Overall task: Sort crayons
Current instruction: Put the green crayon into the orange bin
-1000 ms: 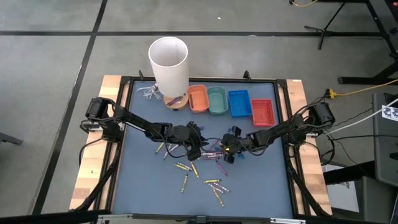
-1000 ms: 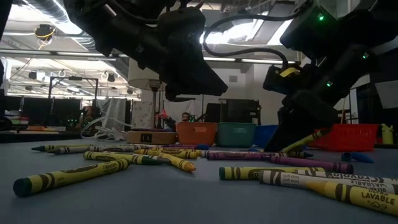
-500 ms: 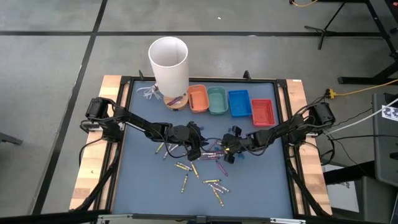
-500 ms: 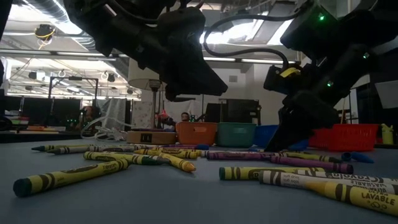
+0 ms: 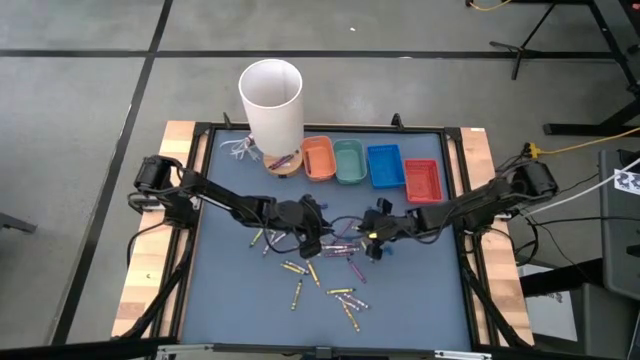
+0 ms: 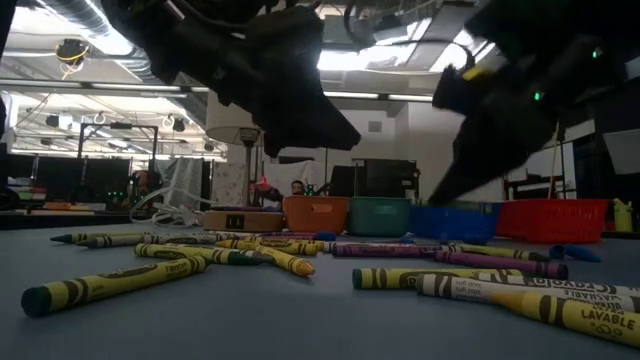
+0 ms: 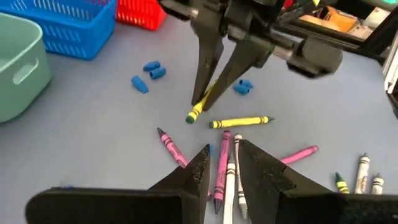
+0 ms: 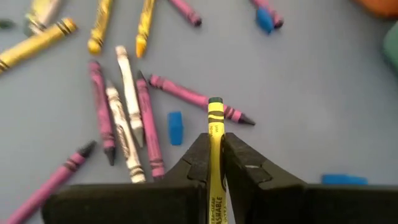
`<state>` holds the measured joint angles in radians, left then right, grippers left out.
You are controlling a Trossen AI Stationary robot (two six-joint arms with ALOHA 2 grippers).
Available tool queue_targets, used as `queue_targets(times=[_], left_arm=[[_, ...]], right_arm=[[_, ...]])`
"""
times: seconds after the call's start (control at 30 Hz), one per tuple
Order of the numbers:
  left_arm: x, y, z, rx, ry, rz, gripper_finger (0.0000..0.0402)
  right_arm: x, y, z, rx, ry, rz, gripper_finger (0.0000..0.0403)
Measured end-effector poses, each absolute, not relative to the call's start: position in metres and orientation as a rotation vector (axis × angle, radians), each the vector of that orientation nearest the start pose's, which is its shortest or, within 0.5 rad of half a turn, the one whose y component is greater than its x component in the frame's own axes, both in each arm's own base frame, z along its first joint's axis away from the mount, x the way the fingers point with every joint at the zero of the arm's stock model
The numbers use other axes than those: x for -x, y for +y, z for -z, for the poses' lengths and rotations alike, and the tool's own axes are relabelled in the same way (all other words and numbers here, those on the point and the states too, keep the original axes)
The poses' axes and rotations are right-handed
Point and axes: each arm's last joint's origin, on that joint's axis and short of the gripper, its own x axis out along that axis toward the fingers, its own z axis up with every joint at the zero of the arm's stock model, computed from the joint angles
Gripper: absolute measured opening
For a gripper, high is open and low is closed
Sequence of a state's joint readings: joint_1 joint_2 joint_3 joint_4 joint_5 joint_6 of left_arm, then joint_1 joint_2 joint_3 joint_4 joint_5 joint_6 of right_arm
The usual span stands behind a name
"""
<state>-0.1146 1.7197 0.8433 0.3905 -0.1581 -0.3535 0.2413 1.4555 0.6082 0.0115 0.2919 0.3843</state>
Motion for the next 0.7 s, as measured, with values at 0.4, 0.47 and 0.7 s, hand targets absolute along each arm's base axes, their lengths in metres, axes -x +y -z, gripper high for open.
queue_targets(times=[0.4, 0.47, 0.7], left_arm=[[-0.311, -0.035, -0.207, 0.241, 0.586, -0.135, 0.0069], [-0.306, -0.037, -0.210, 0.232, 0.614, -0.136, 0.0069], [-0.299, -0.043, -0.213, 0.219, 0.642, -0.125, 0.0069]], right_arm=[[-0.213, 0.038, -0.206, -0.071, 0.670, 0.396, 0.0030], [-0.203, 0.033, -0.212, -0.023, 0.658, 0.488, 0.0030], [-0.172, 0.018, -0.219, 0.040, 0.610, 0.834, 0.0030]])
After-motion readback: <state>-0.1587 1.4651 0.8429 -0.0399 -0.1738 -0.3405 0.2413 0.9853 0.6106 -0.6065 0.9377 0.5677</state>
